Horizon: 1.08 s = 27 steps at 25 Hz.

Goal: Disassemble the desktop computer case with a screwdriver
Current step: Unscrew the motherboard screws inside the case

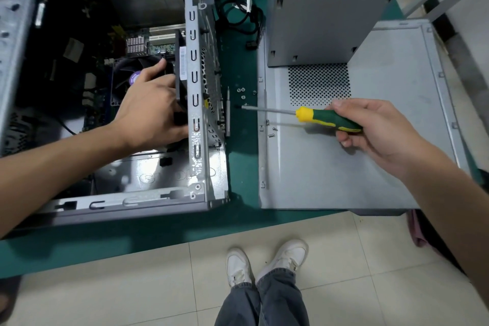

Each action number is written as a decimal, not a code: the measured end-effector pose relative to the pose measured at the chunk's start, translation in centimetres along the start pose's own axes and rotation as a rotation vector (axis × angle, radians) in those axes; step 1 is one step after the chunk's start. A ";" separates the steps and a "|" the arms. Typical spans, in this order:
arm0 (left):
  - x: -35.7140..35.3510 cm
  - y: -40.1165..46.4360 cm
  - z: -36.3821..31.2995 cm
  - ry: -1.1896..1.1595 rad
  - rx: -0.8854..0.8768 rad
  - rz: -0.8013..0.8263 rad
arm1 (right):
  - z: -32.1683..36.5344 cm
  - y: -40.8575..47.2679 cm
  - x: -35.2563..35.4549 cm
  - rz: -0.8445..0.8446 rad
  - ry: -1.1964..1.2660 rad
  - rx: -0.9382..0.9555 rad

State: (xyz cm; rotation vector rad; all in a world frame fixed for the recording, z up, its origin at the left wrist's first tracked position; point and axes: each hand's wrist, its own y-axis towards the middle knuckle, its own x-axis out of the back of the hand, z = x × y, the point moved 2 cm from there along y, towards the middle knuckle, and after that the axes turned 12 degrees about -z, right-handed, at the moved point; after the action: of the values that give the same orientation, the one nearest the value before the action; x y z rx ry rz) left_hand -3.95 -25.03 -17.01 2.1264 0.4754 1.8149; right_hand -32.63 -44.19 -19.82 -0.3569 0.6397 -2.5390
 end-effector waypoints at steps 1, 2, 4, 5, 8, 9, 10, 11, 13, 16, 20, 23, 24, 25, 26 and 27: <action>0.0 0.0 0.0 0.005 0.003 0.006 | -0.1 -0.2 -0.3 0.005 0.059 -0.074; 0.0 0.0 0.0 0.006 0.008 0.014 | -0.3 -0.4 -0.7 0.032 0.102 -0.145; 0.1 0.0 -0.1 0.008 0.010 0.026 | -0.6 -0.9 -1.6 0.111 0.123 -0.219; 0.2 0.0 -0.2 0.010 0.011 0.030 | -0.7 -1.2 -2.0 0.153 0.121 -0.224; 0.2 0.0 -0.2 0.003 0.021 0.025 | -1.0 -2.1 -3.1 0.288 0.149 -0.236; 0.2 0.1 -0.2 -0.003 0.025 0.027 | -1.0 -2.4 -3.4 0.344 0.164 -0.244; 0.2 0.1 -0.2 -0.004 0.023 0.031 | -1.0 -2.7 -3.9 0.402 0.177 -0.248; 0.1 0.0 -0.1 -0.002 0.019 0.033 | -0.9 -3.0 -4.5 0.443 0.189 -0.250; 0.1 -0.1 0.1 -0.001 0.017 0.033 | -0.5 -3.2 -6.3 0.454 0.180 -0.243; -0.1 -0.1 0.2 -0.005 0.014 0.042 | 0.2 -3.4 -9.6 0.370 0.040 -0.148; -0.1 -0.1 0.3 0.014 -0.019 0.042 | -0.1 -3.4 -13.5 0.109 -0.082 0.000; -0.3 -0.2 0.5 0.016 0.000 0.061 | -0.5 -3.4 -15.2 0.050 -0.088 0.029; -0.3 -0.2 0.5 0.015 0.002 0.067 | -0.6 -3.4 -15.5 0.026 -0.080 0.034; -0.3 -0.1 0.5 0.015 0.005 0.073 | -0.6 -3.4 -15.7 0.003 -0.087 0.048; -0.3 0.0 0.6 0.015 0.009 0.080 | -0.6 -3.5 -15.9 -0.009 -0.116 0.072; -0.3 0.0 0.6 0.016 0.012 0.086 | -0.5 -3.6 -16.0 -0.013 -0.165 0.107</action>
State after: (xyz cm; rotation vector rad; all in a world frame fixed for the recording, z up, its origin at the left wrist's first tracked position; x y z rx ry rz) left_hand -3.40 -25.16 -17.32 2.1730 0.4047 1.8811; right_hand -20.78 -32.88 -20.47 -0.5266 0.4388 -2.5108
